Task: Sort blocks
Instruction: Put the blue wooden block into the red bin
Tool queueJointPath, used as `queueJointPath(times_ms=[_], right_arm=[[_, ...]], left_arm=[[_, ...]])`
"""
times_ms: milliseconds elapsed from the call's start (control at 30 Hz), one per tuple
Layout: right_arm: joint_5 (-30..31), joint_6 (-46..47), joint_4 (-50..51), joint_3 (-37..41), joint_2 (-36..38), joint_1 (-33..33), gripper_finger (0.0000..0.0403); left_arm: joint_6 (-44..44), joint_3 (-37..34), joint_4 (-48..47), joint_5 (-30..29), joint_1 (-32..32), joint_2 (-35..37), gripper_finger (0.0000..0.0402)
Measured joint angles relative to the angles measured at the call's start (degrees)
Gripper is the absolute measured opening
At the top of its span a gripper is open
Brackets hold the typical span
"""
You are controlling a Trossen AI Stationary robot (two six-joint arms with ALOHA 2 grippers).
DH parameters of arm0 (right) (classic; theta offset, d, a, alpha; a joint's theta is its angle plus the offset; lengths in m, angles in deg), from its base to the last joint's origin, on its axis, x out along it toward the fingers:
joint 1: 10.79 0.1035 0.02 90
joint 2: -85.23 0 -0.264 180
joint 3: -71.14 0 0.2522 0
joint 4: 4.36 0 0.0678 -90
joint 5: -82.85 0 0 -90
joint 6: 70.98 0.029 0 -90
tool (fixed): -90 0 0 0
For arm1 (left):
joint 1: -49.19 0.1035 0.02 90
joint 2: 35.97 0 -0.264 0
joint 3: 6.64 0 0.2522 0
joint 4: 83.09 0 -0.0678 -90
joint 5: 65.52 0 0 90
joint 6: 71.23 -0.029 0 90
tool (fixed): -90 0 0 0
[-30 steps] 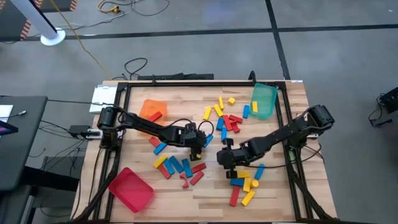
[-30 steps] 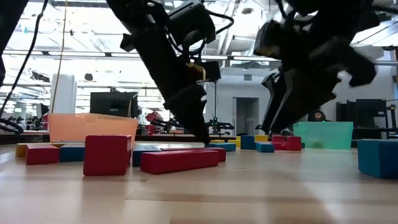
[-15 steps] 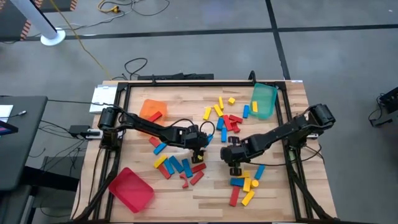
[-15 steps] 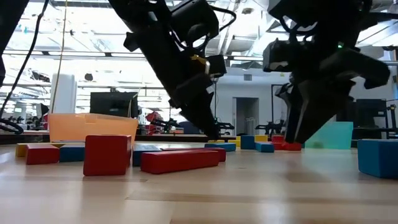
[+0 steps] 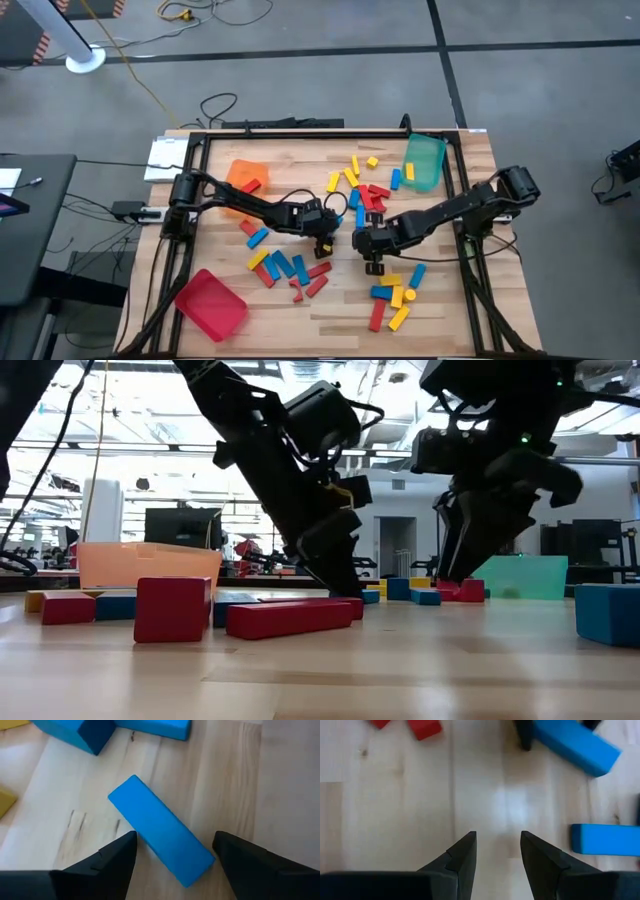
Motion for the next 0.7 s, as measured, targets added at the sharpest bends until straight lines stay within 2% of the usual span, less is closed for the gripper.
queueJointPath(times_ms=[133, 333, 700], right_arm=[[0.1, 0.0, 0.3, 0.0, 0.0, -0.9, 0.0168], [0.1, -0.2, 1.1, 0.0, 0.0, -0.9, 0.0168], [0.5, -1.3, -1.2, 0.0, 0.0, -0.4, 0.0168]], left_arm=[[-1.4, 0.0, -0.5, -1.3, -0.1, -0.1, 0.0217], [-5.8, 0.0, -0.7, -0.7, -0.2, -0.2, 0.0104], [-11.8, -0.4, -4.2, 0.8, -0.8, 2.8, 0.0099]])
